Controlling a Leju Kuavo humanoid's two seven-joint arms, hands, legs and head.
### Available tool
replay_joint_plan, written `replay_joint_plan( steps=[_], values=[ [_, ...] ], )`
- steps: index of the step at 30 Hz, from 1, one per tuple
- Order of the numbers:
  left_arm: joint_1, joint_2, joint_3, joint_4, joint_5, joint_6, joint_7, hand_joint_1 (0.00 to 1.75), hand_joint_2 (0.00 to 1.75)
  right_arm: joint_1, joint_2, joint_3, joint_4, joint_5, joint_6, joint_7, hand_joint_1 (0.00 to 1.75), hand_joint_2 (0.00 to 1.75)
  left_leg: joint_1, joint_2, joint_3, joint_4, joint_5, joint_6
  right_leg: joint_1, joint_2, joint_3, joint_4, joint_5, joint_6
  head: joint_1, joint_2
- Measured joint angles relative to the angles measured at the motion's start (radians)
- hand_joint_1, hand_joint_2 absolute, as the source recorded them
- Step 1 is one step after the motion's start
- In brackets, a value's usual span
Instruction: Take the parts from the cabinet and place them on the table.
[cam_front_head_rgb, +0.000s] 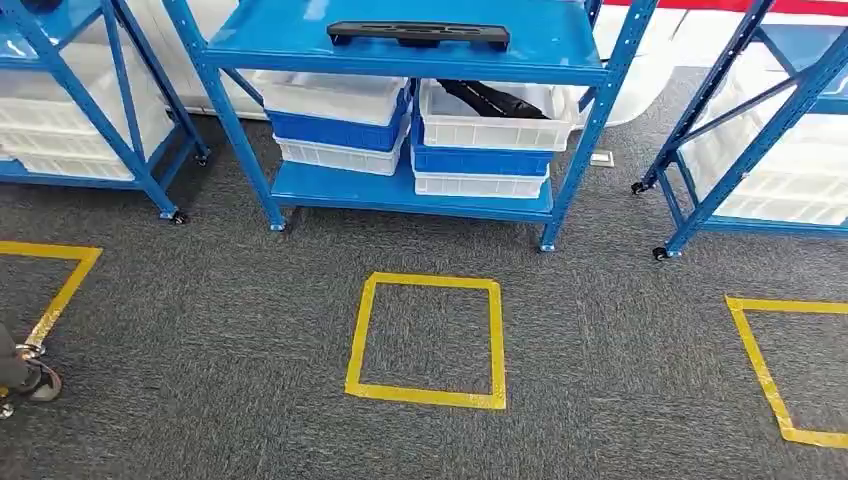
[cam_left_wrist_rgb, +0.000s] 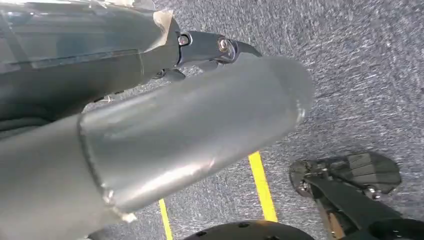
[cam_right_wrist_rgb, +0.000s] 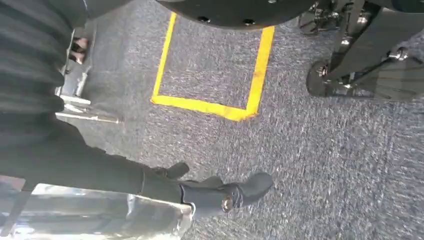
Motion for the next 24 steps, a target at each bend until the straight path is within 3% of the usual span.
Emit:
replay_joint_plan(
  steps=[1,3,4,6,7,8,9,10,12,13,16,18,19,20,22,23,24],
  values=[
    [-0.001,0.000,0.000,0.000,0.000,0.000,0.000,0.00,0.00,0.001,0.000,0.000,0.000,0.000,0.000,0.000,0.00,1.75,0.002,0.001,0.003,-0.005,0.000,-0.005,0.002,0.001,0.000,-0.001,-0.002,-0.005,0.003,0.000],
    [-0.002,0.000,0.000,0.000,0.000,0.000,0.000,0.00,0.00,0.002,0.002,0.000,0.000,-0.001,0.000,0.000,0.00,1.75,0.007,0.004,0.003,0.020,-0.021,-0.017,-0.014,0.004,0.015,-0.009,-0.004,-0.021,0.000,0.000],
    [-0.003,0.000,0.000,0.000,0.000,0.000,0.000,0.00,0.00,0.002,0.001,0.000,0.000,-0.001,0.000,0.000,0.00,1.75,0.007,0.005,-0.024,0.073,-0.049,-0.020,-0.014,0.003,0.019,-0.009,-0.009,-0.031,-0.004,0.000],
    [-0.002,-0.001,0.000,0.000,-0.003,-0.002,-0.001,0.00,0.00,0.001,0.002,0.000,0.000,-0.002,0.000,0.000,0.00,1.75,0.008,0.005,-0.118,0.235,-0.114,-0.026,-0.009,0.001,0.027,-0.009,-0.018,-0.043,-0.002,0.000],
    [0.000,-0.002,0.000,0.000,-0.004,-0.003,-0.001,0.00,0.00,0.001,0.002,0.000,0.000,-0.002,0.001,0.000,0.00,1.75,0.008,0.006,-0.169,0.307,-0.129,-0.028,-0.006,0.002,0.031,-0.009,-0.022,-0.047,-0.003,0.000],
    [0.001,-0.001,0.000,0.000,-0.005,-0.003,-0.001,0.00,0.00,0.001,0.002,0.000,0.000,-0.003,0.001,0.000,0.00,1.75,0.008,0.005,-0.191,0.320,-0.112,-0.027,-0.004,0.003,0.037,-0.009,-0.027,-0.048,-0.002,0.000],
    [0.001,-0.001,0.000,0.000,-0.005,-0.003,-0.001,0.00,0.00,0.003,0.002,0.000,0.000,-0.003,0.001,0.000,0.00,1.75,0.008,0.006,-0.191,0.292,-0.074,-0.023,-0.003,0.004,0.045,-0.009,-0.033,-0.048,-0.003,0.000],
    [0.001,-0.001,0.000,0.000,-0.005,-0.003,-0.001,0.00,0.00,0.004,0.002,0.000,0.000,-0.003,0.001,0.001,0.00,1.75,0.007,0.006,-0.171,0.224,-0.017,-0.017,0.000,0.006,0.055,-0.009,-0.038,-0.048,-0.002,0.000],
    [0.001,0.001,0.000,0.000,-0.007,-0.003,-0.002,0.00,0.00,0.002,0.005,0.000,0.000,-0.004,0.001,0.000,0.00,1.75,0.000,0.006,-0.110,0.057,0.084,0.010,0.004,0.009,0.071,-0.010,-0.050,-0.045,-0.003,0.000],
    [-0.001,0.004,0.000,0.000,-0.010,-0.003,-0.003,0.00,0.00,0.002,0.009,0.000,0.000,-0.004,0.001,0.000,0.00,1.75,-0.006,0.010,-0.100,0.043,0.064,0.022,0.010,0.008,0.071,-0.011,-0.056,-0.039,0.002,0.000],
    [-0.004,0.002,0.000,0.000,-0.016,-0.002,-0.006,0.00,0.00,0.000,0.008,0.000,0.000,-0.007,0.001,-0.001,0.00,1.75,-0.015,0.008,-0.094,0.031,0.059,0.028,0.005,0.006,0.070,-0.015,-0.065,-0.024,0.000,0.000],
    [-0.004,-0.002,0.000,0.000,-0.018,-0.002,-0.006,0.00,0.00,-0.002,0.006,0.000,-0.002,-0.010,0.000,-0.002,0.00,1.75,0.001,0.008,-0.057,-0.005,0.072,0.032,0.013,0.000,0.083,-0.010,-0.071,-0.014,-0.001,0.000],
    [-0.004,-0.002,0.000,0.000,-0.018,-0.002,-0.006,0.00,0.00,-0.003,0.004,0.000,-0.002,-0.010,0.000,-0.003,0.00,1.75,0.001,0.008,-0.047,-0.015,0.072,0.037,0.013,0.002,0.066,0.026,-0.089,-0.016,0.001,0.000],
    [-0.006,-0.002,0.000,0.000,-0.019,-0.002,-0.006,0.00,0.00,-0.002,0.005,0.000,-0.002,-0.011,0.000,-0.003,0.00,1.75,0.003,0.011,-0.043,-0.015,0.071,0.041,0.011,0.002,0.028,0.094,-0.118,-0.018,0.003,0.000],
    [-0.010,-0.003,0.000,-0.001,-0.024,-0.002,-0.006,0.00,0.00,-0.002,0.000,0.000,-0.002,-0.013,0.000,-0.003,0.00,1.75,0.003,0.010,-0.038,-0.015,0.062,0.042,0.000,0.002,-0.070,0.250,-0.165,-0.011,0.001,0.000],
    [-0.010,-0.003,0.000,0.000,-0.025,-0.002,-0.006,0.00,0.00,0.000,0.000,0.000,-0.002,-0.014,0.000,-0.003,0.00,1.75,0.004,0.008,-0.034,-0.015,0.057,0.041,-0.004,0.002,-0.098,0.283,-0.165,-0.003,0.002,0.000],
    [-0.010,-0.003,0.000,0.000,-0.026,-0.002,-0.005,0.00,0.00,0.003,0.000,0.000,-0.002,-0.014,0.000,-0.003,0.00,1.75,0.006,0.006,-0.028,-0.015,0.052,0.037,-0.010,0.002,-0.101,0.268,-0.144,0.010,0.002,0.000]
  ],
)
